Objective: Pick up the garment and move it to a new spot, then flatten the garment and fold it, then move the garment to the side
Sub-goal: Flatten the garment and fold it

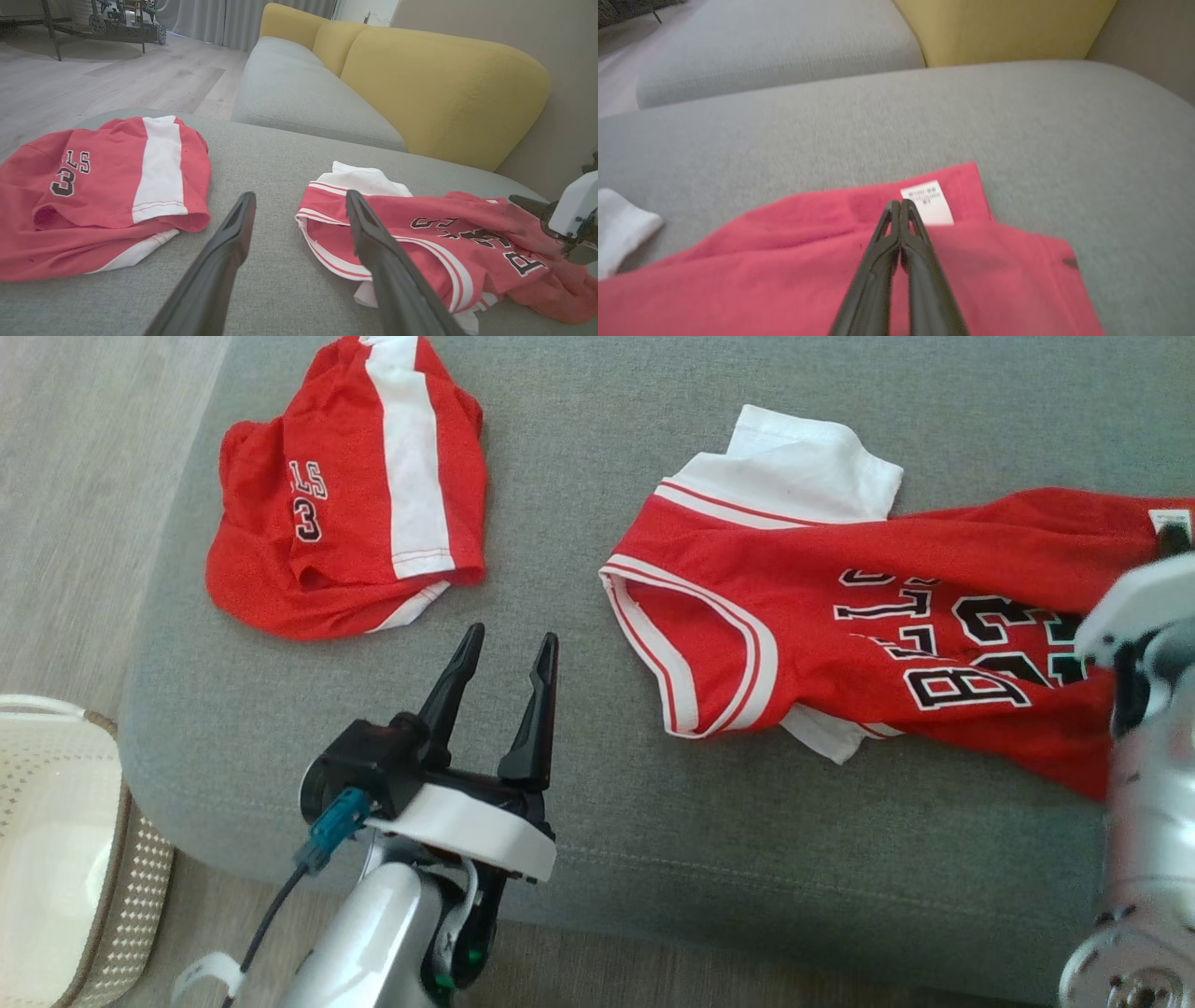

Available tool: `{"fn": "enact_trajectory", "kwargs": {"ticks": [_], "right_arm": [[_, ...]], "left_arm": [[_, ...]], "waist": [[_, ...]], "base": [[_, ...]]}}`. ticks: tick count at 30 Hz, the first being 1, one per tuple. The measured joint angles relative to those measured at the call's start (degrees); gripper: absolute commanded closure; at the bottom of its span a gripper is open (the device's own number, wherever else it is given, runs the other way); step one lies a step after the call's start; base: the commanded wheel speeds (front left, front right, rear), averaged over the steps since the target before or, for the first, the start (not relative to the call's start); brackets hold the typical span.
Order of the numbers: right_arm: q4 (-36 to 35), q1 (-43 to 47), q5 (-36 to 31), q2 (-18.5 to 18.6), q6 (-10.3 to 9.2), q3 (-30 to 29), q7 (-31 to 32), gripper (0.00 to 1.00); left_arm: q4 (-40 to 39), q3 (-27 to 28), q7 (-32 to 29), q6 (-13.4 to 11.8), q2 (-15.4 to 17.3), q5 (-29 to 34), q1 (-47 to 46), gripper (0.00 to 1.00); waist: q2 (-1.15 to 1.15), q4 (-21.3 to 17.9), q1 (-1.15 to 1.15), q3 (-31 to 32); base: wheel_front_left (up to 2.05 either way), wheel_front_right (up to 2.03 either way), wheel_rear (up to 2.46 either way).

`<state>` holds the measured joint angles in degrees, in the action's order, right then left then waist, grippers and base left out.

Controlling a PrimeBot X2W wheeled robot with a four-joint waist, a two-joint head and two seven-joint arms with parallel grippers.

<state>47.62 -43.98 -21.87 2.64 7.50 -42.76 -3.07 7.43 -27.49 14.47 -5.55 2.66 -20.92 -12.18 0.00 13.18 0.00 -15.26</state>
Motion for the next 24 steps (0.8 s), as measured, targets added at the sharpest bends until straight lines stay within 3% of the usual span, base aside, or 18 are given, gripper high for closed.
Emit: {"fn": "enact_trajectory", "kwargs": {"ticks": [7, 13, 16, 19, 24], "right_arm": [[-0.8, -6.1, -0.4, 0.4, 0.00, 0.8, -2.3, 1.00], [-0.9, -6.0, 0.5, 0.7, 0.00, 1.6, -3.9, 1.00], [-1.0, -5.9, 3.8, 0.7, 0.00, 7.1, -8.3, 1.00], [-2.8, -5.0, 9.2, 0.7, 0.00, 16.1, -10.8, 1.00], [-14.2, 5.0, 19.7, 0.7, 0.00, 30.4, -11.3, 1.00]], "left_arm": [[0.0, -0.9, 0.0, 0.0, 0.0, -0.5, 0.0, 0.00], [-0.1, -1.1, 0.0, -0.5, 0.0, -1.2, 0.0, 0.00], [-0.4, -0.6, 0.0, -0.5, 0.0, -1.2, 0.0, 0.00], [-0.7, 0.7, 0.0, -0.5, 0.0, -1.2, 0.0, 0.00], [-1.4, 2.5, 0.0, -0.5, 0.0, -0.7, 0.3, 0.00]], "waist": [[0.00, 0.6, 0.00, 0.1], [0.00, 1.4, 0.00, 0.3], [0.00, 1.3, 0.00, 0.8], [0.00, 0.7, 0.00, 1.6], [0.00, -0.9, 0.00, 3.2]], "base": [[0.00, 0.00, 0.00], [0.00, 0.00, 0.00], [0.00, 0.00, 0.00], [0.00, 0.00, 0.00], [0.00, 0.00, 0.00]]}}
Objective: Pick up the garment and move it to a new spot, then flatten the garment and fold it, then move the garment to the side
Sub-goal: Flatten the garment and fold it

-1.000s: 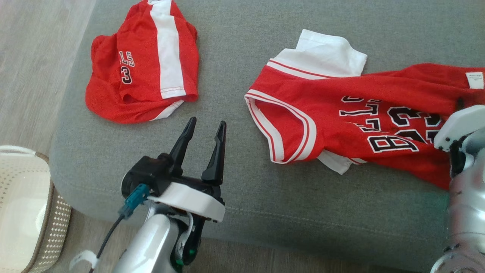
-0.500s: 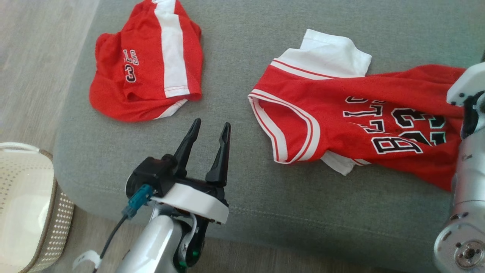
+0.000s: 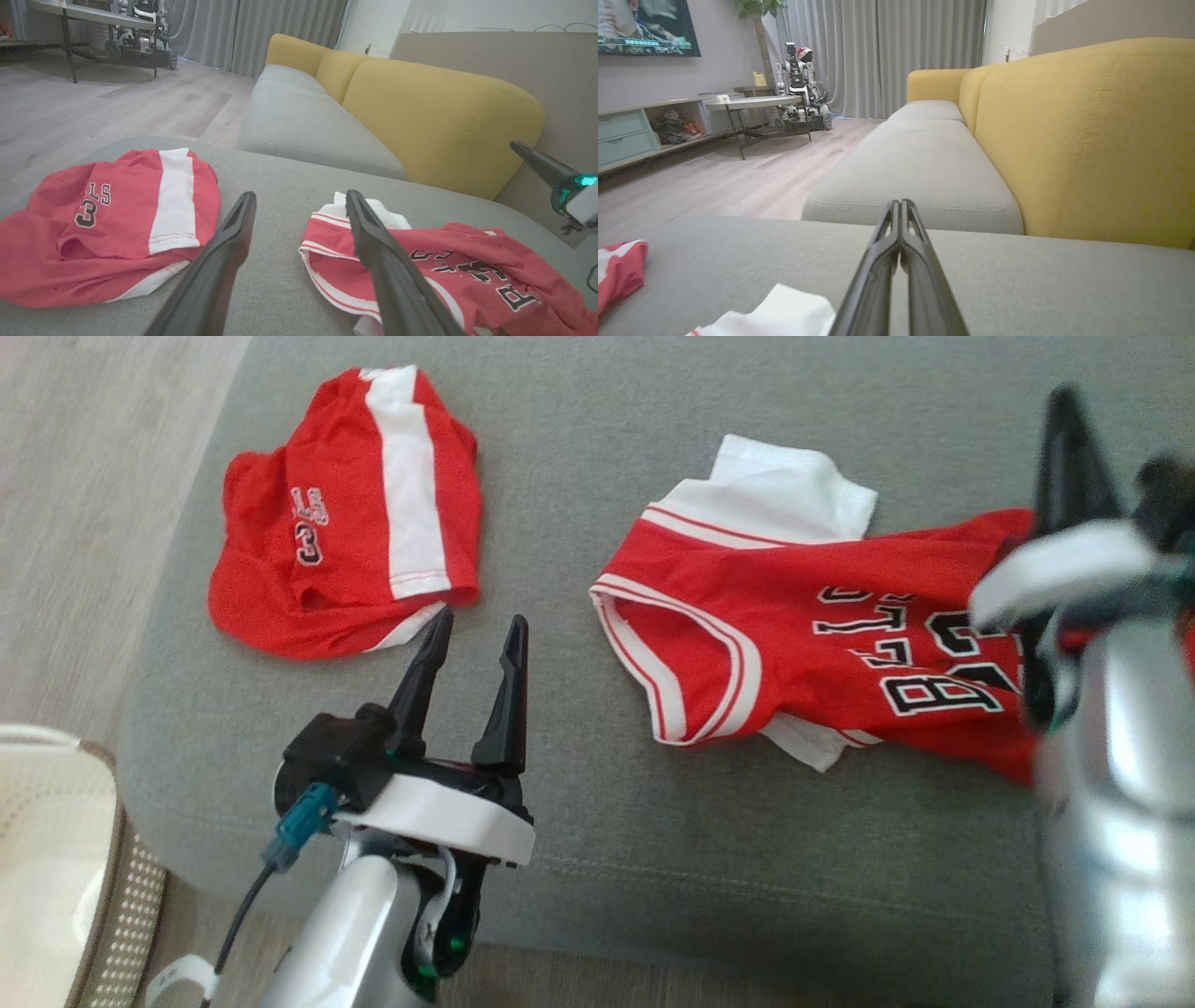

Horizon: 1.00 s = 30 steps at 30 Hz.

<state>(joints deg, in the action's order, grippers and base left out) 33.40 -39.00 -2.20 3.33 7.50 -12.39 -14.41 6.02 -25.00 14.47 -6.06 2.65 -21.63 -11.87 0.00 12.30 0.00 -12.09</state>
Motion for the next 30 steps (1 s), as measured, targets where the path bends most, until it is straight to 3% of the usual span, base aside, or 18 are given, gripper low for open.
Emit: {"fn": "enact_trajectory", "kwargs": {"ticks": [4, 9, 10, 11, 15, 23, 30], "right_arm": [[-11.6, 12.2, 4.6, 0.2, 0.00, 7.0, -0.1, 1.00], [-20.6, 23.7, 6.6, 0.9, 0.00, 8.7, -0.1, 1.00], [-21.1, 25.2, 7.1, 0.9, 0.00, 8.7, -0.1, 0.55], [-21.4, 26.7, 7.0, 0.9, 0.00, 8.8, -0.1, 0.00], [-21.1, 30.7, 6.7, 0.9, 0.00, 9.4, -0.1, 0.00], [-20.0, 30.0, 4.8, 1.0, 0.00, 8.0, 0.0, 0.00], [-13.9, 22.8, -0.7, 4.5, 0.00, 3.3, 7.1, 0.00]], "left_arm": [[-0.5, 1.1, 0.0, 0.1, 0.0, 0.9, 0.4, 0.00], [-0.7, 1.8, 0.0, 0.6, 0.0, 1.4, 2.6, 0.00], [-0.8, 1.9, 0.0, 0.6, 0.0, 1.4, 2.9, 0.00], [-0.8, 2.1, 0.0, 0.6, 0.0, 1.4, 3.2, 0.00], [-0.8, 2.4, 0.0, 1.3, 0.0, 1.5, 4.2, 0.00], [-0.6, 2.8, 0.0, 2.0, 0.0, 1.9, 4.8, 0.00], [-0.6, 1.4, 0.0, 2.4, 0.0, 2.0, 4.5, 0.00]], "waist": [[0.00, -1.4, 0.00, 1.4], [0.00, -3.0, 0.00, 3.0], [0.00, -3.3, 0.00, 3.3], [0.00, -3.6, 0.00, 3.6], [0.00, -4.5, 0.00, 4.6], [0.00, -5.1, 0.00, 5.1], [0.00, -5.0, 0.00, 2.6]], "base": [[0.00, 0.00, 0.00], [0.00, 0.00, 0.00], [0.00, 0.00, 0.00], [0.00, 0.00, 0.00], [0.00, 0.00, 0.00], [0.00, 0.00, 0.00], [0.00, 0.00, 0.00]]}}
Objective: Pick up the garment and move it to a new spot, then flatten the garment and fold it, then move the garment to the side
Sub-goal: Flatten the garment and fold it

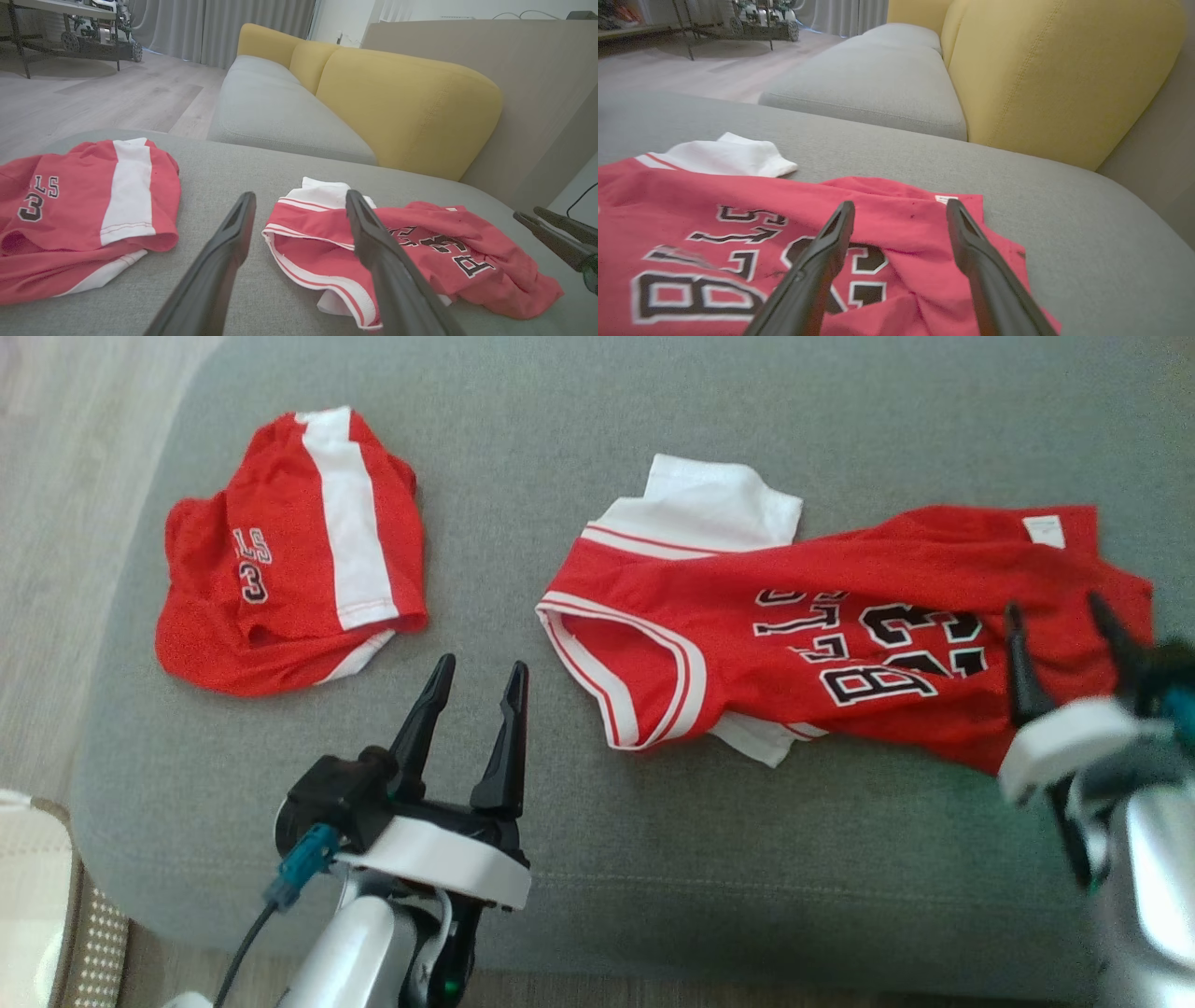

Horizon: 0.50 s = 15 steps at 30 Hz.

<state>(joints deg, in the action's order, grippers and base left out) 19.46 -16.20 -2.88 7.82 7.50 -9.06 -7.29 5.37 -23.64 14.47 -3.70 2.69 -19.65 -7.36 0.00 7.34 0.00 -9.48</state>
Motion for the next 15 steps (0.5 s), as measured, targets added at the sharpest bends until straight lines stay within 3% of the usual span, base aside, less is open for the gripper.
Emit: {"fn": "enact_trajectory", "kwargs": {"ticks": [9, 15], "right_arm": [[12.5, -12.6, -3.1, 6.7, 0.01, 3.8, 9.5, 0.00], [18.6, -16.2, -1.4, 8.6, 0.00, 5.3, 13.1, 0.00]], "left_arm": [[0.1, -1.9, 0.0, 0.0, 0.0, 0.0, -3.4, 0.00], [0.1, -2.5, 0.0, 0.0, 0.0, -0.1, -4.0, 0.00]], "waist": [[0.00, 1.2, 0.00, -5.1], [0.00, 2.2, 0.00, -7.0]], "base": [[0.00, 0.00, 0.00], [0.00, 0.00, 0.00]]}}
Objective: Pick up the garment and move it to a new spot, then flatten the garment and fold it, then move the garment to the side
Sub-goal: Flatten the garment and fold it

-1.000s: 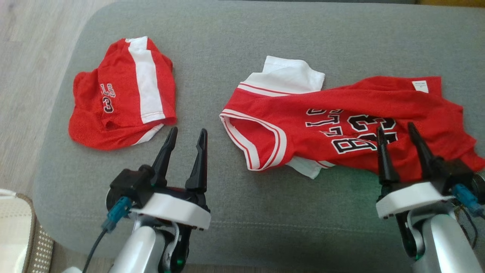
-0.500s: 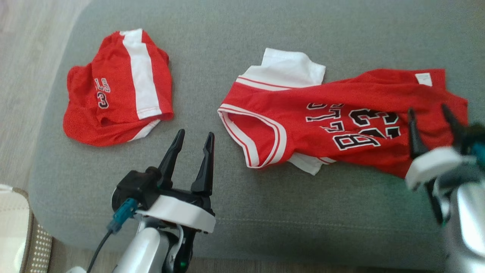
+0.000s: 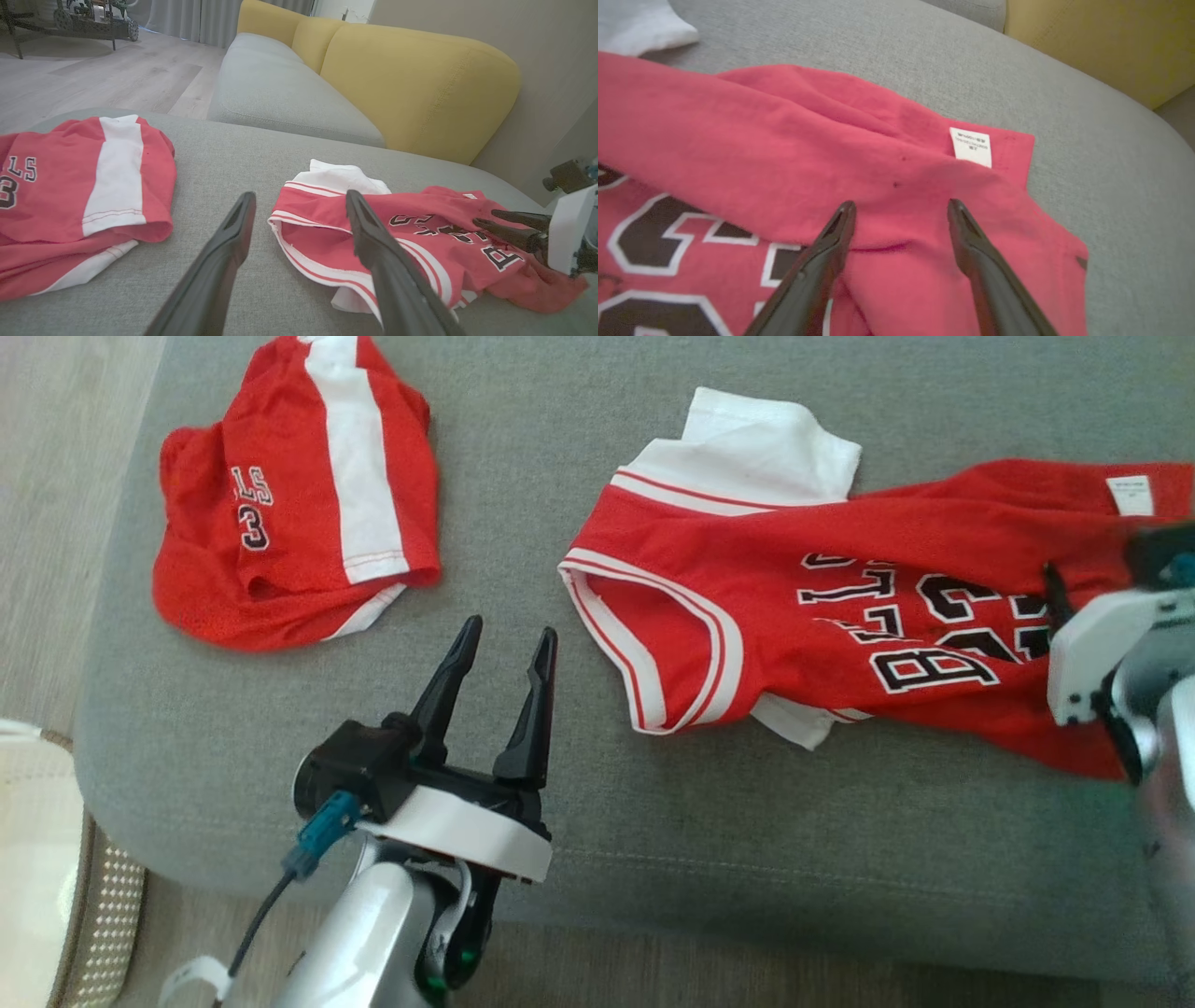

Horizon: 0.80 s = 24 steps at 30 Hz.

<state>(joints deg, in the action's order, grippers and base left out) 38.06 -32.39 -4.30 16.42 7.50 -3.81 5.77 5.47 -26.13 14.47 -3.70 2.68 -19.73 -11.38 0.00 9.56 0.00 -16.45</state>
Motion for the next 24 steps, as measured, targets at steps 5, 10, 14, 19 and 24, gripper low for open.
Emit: {"fn": "enact_trajectory", "kwargs": {"ticks": [5, 10, 14, 19, 24], "right_arm": [[3.7, -3.8, 3.1, 0.3, 0.00, 0.3, 1.9, 0.00], [5.3, -5.3, 5.4, 1.6, 0.01, 0.9, 1.5, 1.00], [5.6, -5.8, 5.2, 1.7, 0.00, 0.8, -0.8, 1.00], [3.6, -6.2, 3.5, 1.7, 0.01, -0.4, -3.1, 1.00], [-0.3, -10.3, 0.4, 1.6, 0.01, -3.3, -3.3, 1.00]], "left_arm": [[0.0, -0.8, 0.0, -0.1, 0.0, -0.3, -1.2, 0.00], [0.0, -1.0, 0.0, -0.4, 0.0, -0.6, -2.1, 0.00], [0.0, -1.0, 0.0, -0.4, 0.0, -0.7, -2.1, 0.00], [0.0, -1.1, 0.0, -0.7, 0.0, -1.2, -2.1, 0.00], [0.0, -1.7, 0.0, -0.7, 0.0, -1.5, -2.1, 0.00]], "waist": [[0.00, 0.9, 0.00, -1.4], [0.00, 1.5, 0.00, -2.4], [0.00, 1.5, 0.00, -2.2], [0.00, 1.3, 0.00, -1.5], [0.00, 1.8, 0.00, -1.3]], "base": [[0.00, 0.00, 0.00], [0.00, 0.00, 0.00], [0.00, 0.00, 0.00], [0.00, 0.00, 0.00], [0.00, 0.00, 0.00]]}}
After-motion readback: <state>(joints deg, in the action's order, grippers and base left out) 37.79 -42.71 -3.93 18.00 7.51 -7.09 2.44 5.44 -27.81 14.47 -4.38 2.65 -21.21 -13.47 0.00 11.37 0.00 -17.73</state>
